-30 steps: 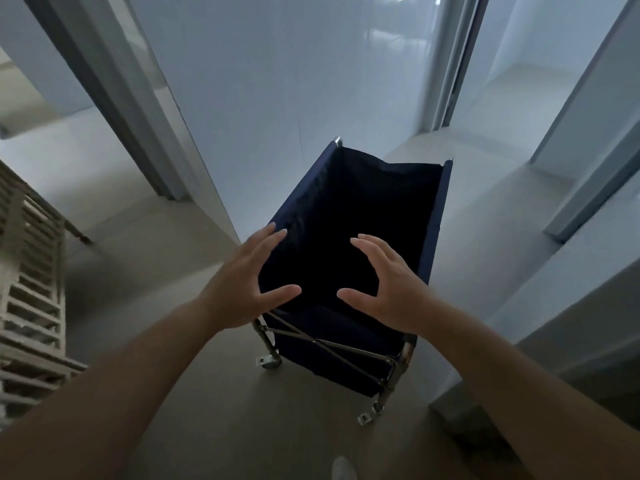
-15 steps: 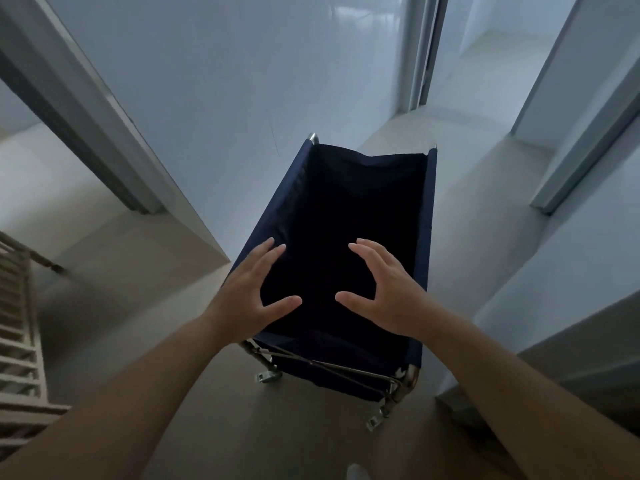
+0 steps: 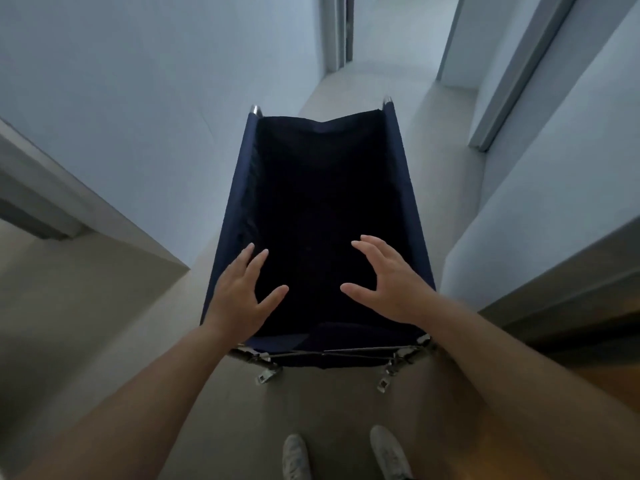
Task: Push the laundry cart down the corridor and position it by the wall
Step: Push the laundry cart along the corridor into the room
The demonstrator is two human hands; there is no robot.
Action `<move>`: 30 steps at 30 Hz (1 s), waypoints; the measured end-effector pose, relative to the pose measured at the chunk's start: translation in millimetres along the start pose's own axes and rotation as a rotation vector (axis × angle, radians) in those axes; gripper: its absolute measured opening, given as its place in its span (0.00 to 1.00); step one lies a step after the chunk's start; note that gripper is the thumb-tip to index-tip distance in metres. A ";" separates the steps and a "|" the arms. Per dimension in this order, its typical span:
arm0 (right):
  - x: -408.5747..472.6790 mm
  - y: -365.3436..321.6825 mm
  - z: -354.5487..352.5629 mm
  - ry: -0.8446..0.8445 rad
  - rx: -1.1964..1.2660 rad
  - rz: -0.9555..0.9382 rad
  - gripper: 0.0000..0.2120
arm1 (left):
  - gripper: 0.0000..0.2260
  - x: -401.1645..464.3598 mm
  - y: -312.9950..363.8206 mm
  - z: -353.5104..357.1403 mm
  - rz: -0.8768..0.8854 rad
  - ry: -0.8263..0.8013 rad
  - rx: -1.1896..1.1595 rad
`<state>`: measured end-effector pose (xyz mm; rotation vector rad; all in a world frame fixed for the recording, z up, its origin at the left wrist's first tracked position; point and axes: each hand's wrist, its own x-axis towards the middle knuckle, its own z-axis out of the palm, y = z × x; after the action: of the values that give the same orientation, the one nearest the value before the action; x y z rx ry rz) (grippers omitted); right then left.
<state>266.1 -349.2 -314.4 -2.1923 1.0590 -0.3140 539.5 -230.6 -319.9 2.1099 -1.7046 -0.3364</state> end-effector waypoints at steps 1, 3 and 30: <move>-0.3 1.8 7.7 0.011 -0.003 0.030 0.40 | 0.34 0.7 -10.8 4.2 0.014 0.004 0.023; -3.4 6.5 25.8 0.025 -0.016 0.096 0.40 | 0.34 2.4 -35.0 12.3 0.060 -0.003 0.078; -0.8 122.5 68.4 -0.219 -0.903 -0.009 0.26 | 0.34 15.5 -171.4 64.9 0.468 -0.381 0.556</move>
<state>224.4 -370.9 -446.6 -2.9098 1.2001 0.4991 665.0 -226.6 -454.3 1.9762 -2.7019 -0.1318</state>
